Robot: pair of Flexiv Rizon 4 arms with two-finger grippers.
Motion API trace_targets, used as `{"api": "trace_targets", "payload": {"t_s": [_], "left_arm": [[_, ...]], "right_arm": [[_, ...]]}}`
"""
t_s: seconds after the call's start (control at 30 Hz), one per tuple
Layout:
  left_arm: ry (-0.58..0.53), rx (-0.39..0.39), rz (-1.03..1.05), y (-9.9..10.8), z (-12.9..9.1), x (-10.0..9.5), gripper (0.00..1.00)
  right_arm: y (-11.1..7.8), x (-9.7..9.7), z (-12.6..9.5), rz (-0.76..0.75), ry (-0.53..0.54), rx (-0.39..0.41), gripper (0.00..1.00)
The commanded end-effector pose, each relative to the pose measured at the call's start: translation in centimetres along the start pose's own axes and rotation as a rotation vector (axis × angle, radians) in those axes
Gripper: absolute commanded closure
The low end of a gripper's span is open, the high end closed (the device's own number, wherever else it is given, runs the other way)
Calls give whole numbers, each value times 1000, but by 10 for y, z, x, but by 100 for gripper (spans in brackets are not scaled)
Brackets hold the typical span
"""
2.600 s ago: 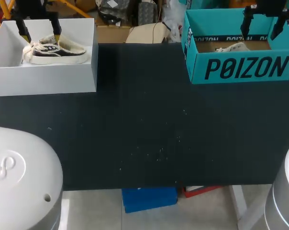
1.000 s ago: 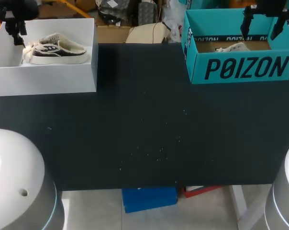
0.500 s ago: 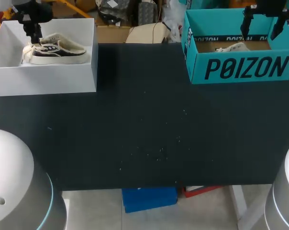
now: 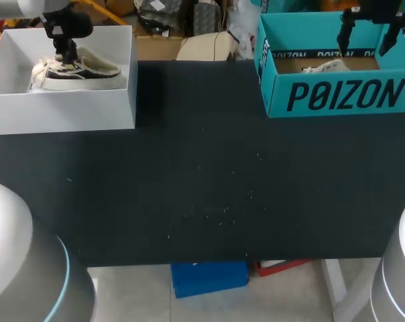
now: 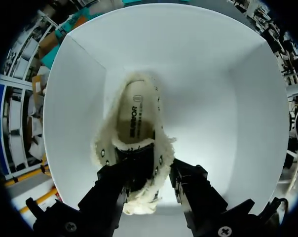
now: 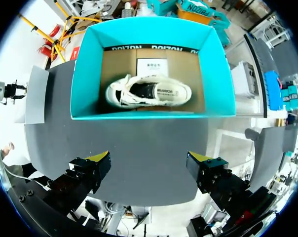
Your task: Take the shoe out of the shoebox, open the shoe tongue, remove and reinsert the insole, then place the shoe into the shoebox
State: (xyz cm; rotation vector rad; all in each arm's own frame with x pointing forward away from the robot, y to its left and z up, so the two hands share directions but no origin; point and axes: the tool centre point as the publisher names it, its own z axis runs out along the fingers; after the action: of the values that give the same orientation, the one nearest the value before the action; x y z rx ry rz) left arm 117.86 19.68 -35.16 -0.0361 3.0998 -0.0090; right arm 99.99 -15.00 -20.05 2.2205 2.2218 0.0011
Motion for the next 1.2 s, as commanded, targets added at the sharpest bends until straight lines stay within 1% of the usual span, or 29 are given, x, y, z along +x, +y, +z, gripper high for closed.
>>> {"api": "trace_targets", "payload": {"t_s": [0.03, 0.13, 0.27, 0.63, 0.73, 0.77, 0.8, 0.83, 0.87, 1.0, 1.1, 1.2], "left_arm": [[46, -7, 10, -2, 12, -6, 62], [62, -8, 10, -2, 18, 4, 62], [64, -25, 9, 0, 29, 10, 61], [42, -22, 9, -2, 60, 14, 62], [43, -24, 1, -2, 64, 13, 63], [42, -27, -7, -2, 66, 13, 65], [41, -27, -12, -2, 66, 12, 71], [39, -29, -18, -2, 67, 11, 87], [38, -33, -22, -2, 67, 11, 100], [33, -31, -27, -2, 59, 10, 100], [22, -35, -17, -1, 49, 13, 100], [9, -34, -16, 0, 34, 18, 100]], "right_arm": [[0, 0, 0, 0, 0, 0, 0], [0, 0, 0, 0, 0, 0, 0], [0, 0, 0, 0, 0, 0, 0], [0, 0, 0, 0, 0, 0, 0], [0, 0, 0, 0, 0, 0, 0], [0, 0, 0, 0, 0, 0, 0], [0, 0, 0, 0, 0, 0, 0], [0, 0, 0, 0, 0, 0, 0], [0, 0, 0, 0, 0, 0, 0], [0, 0, 0, 0, 0, 0, 0], [0, 0, 0, 0, 0, 0, 0], [0, 0, 0, 0, 0, 0, 0]]}}
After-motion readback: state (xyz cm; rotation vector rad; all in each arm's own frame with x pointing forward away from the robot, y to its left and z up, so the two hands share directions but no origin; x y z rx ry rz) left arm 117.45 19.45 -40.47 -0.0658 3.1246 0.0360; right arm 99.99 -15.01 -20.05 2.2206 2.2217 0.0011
